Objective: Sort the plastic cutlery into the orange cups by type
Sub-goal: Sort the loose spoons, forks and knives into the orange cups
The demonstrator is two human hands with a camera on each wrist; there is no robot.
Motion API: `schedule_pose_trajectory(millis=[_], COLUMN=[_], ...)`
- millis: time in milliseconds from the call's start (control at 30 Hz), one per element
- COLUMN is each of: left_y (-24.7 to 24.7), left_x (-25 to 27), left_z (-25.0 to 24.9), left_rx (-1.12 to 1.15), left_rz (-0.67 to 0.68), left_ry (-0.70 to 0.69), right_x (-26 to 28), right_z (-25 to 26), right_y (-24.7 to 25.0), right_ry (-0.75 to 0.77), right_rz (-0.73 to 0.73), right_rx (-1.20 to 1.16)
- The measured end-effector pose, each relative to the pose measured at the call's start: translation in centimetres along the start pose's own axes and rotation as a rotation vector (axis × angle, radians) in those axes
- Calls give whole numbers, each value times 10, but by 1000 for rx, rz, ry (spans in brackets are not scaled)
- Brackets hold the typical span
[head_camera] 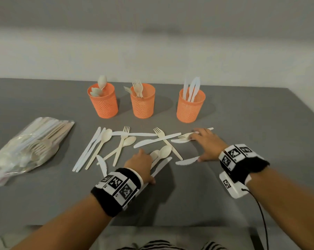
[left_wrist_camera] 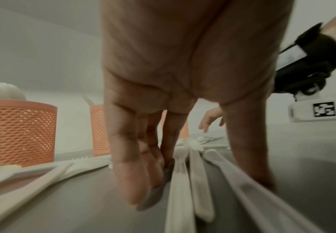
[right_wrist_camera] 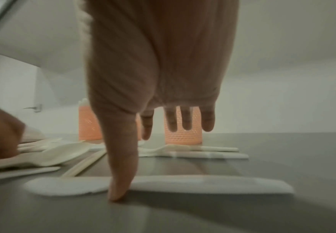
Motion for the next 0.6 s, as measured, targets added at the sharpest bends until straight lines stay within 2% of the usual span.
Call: schedule_pose_trajectory(millis=[167, 300, 400, 600], left_y=[4, -6, -14, -17], left_x=[-2, -5, -5, -4], left_z=[-9, -9, -12, -19], left_rx=[31, 34, -8, 12], left_rz=[-73, -10, 5, -16], left_ry=[2, 13, 13, 7], right_x=[-19, -21, -18, -5], right_z=[-10, -8, -8, -13], right_y=[6, 9, 3, -13], right_ry=[-35, 20, 47, -32], right_rz=[104, 90, 152, 231], right_rx=[50, 149, 154, 118])
Point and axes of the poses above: each hand's wrist, its own x-axis away from the middle knuckle, its own y-axis out of the back of the hand, z = x × y, the point moved 6 cm from there along -x, towards the middle knuckle, and after that the axes turned 1 degree about -x, right-handed, at the moved point
